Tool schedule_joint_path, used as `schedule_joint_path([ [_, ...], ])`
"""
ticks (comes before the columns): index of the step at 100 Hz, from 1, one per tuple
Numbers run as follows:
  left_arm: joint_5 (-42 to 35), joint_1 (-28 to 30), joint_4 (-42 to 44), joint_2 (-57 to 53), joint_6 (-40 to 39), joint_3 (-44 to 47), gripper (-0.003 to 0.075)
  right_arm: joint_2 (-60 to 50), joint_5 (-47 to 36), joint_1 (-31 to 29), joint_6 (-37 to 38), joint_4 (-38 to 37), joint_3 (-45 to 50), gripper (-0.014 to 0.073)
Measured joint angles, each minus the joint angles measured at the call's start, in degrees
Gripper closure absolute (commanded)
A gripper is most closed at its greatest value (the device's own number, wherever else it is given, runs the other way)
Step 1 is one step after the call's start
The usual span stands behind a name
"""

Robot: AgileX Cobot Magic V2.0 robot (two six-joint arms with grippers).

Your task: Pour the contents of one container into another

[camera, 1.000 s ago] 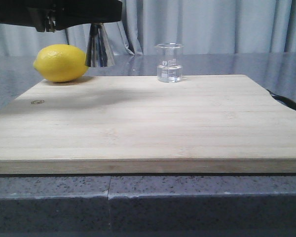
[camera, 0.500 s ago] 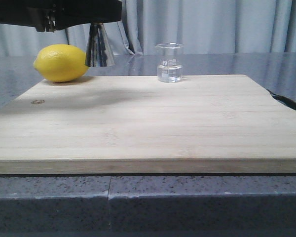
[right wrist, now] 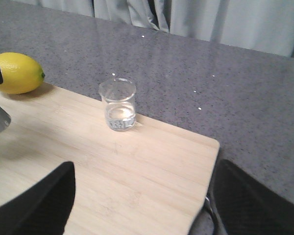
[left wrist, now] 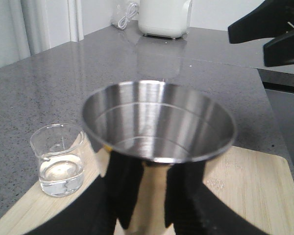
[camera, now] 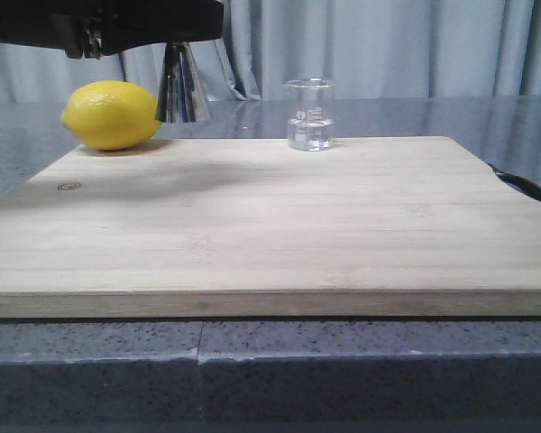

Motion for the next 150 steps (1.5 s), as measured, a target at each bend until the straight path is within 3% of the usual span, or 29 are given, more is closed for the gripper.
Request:
schedule_joint_path([
  [19,0.0,0.0,0.0,0.0,0.0,0.0,0.0514,7.1,-12.4,2.8,0.0,1.1,1.8,0.0071],
  [43,0.0,0.0,0.0,0.0,0.0,0.0,0.0514,16.2,-34.8,4.0,3.6,1.4,9.0,0.0071],
  [78,0.0,0.0,0.0,0.0,0.0,0.0,0.0514,31.9,-56.8,4.1,4.4,1.4,9.5,0.0071],
  [129,0.0,0.0,0.0,0.0,0.0,0.0,0.0514,47.4,-59.4,4.1,4.5,-0.2,-1.9,0.0071],
  [150,0.0,0.0,0.0,0.0,0.0,0.0,0.0514,52.1,-55.6,4.1,4.5,-0.4,-7.3,0.0071],
])
